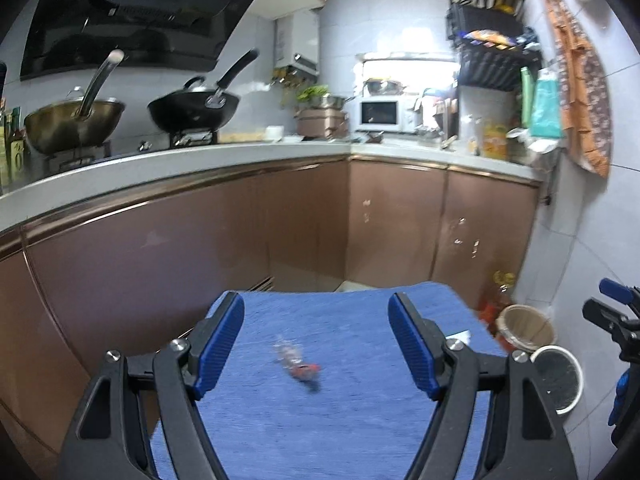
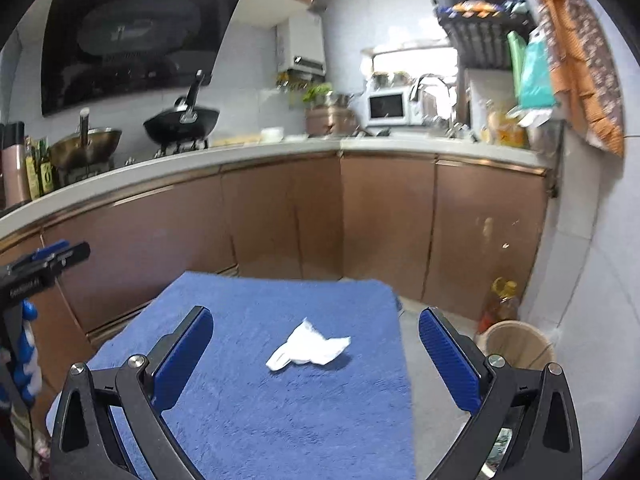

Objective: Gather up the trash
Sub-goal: 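Grasp the small clear bag with the left tool while the right tool grasps the white tissue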

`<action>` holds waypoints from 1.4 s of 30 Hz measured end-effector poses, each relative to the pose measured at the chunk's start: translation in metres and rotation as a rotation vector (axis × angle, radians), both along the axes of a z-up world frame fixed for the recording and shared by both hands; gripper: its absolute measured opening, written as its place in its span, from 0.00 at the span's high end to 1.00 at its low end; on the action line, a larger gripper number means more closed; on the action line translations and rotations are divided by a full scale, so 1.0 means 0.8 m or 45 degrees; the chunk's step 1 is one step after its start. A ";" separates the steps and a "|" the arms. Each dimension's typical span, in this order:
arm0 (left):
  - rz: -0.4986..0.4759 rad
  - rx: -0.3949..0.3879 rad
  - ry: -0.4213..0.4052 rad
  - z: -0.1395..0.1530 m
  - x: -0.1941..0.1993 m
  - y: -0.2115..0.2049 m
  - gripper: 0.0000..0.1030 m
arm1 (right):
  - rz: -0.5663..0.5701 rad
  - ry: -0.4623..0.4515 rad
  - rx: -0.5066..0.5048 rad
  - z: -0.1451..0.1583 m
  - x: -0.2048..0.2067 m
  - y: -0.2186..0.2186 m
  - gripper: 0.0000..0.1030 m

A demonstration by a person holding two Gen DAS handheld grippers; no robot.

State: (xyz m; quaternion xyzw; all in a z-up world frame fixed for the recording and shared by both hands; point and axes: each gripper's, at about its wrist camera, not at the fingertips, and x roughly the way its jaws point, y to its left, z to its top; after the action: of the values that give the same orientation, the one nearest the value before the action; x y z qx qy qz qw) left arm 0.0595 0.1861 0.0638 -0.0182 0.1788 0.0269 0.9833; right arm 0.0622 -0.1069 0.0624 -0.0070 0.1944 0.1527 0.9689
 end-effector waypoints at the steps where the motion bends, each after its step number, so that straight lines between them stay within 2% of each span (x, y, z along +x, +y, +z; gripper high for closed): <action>1: 0.009 -0.012 0.020 -0.004 0.007 0.009 0.29 | 0.022 0.026 -0.003 -0.007 0.011 0.006 0.00; 6: 0.073 -0.083 0.122 -0.031 0.047 0.048 0.29 | 0.108 0.129 -0.012 -0.039 0.056 0.030 0.00; 9: 0.073 -0.168 0.232 -0.065 0.081 0.064 0.29 | 0.136 0.179 -0.024 -0.058 0.081 0.041 0.00; 14: 0.048 -0.233 0.388 -0.122 0.131 0.061 0.29 | 0.163 0.279 -0.030 -0.096 0.129 0.052 0.00; 17: 0.040 -0.210 0.449 -0.154 0.156 0.047 0.29 | 0.172 0.322 -0.031 -0.116 0.153 0.056 0.00; 21: 0.048 -0.117 0.486 -0.188 0.183 0.028 0.29 | 0.187 0.370 -0.043 -0.141 0.182 0.062 0.00; 24: 0.055 -0.096 0.484 -0.211 0.191 0.023 0.29 | 0.202 0.396 -0.056 -0.160 0.200 0.069 0.00; 29: 0.070 -0.068 0.478 -0.230 0.203 0.028 0.31 | 0.218 0.425 -0.083 -0.182 0.225 0.080 0.00; 30: 0.075 -0.073 0.484 -0.235 0.205 0.031 0.32 | 0.218 0.430 -0.087 -0.186 0.230 0.082 0.00; 32: 0.071 -0.093 0.501 -0.240 0.209 0.034 0.49 | 0.214 0.444 -0.100 -0.194 0.241 0.086 0.00; 34: 0.059 -0.118 0.526 -0.248 0.213 0.037 0.58 | 0.218 0.460 -0.100 -0.200 0.248 0.088 0.00; 36: 0.052 -0.133 0.541 -0.254 0.215 0.039 0.62 | 0.215 0.485 -0.114 -0.209 0.256 0.089 0.00; 38: 0.039 -0.154 0.546 -0.255 0.216 0.040 0.73 | 0.220 0.509 -0.120 -0.215 0.262 0.089 0.00; 42: 0.021 -0.202 0.562 -0.259 0.215 0.046 0.81 | 0.225 0.566 -0.105 -0.227 0.269 0.087 0.18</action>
State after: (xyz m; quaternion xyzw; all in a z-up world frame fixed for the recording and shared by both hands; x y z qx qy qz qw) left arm 0.2313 0.2228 -0.1436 -0.0904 0.3909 0.0242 0.9156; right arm 0.2772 -0.0370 -0.1189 -0.0298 0.4075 0.2267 0.8841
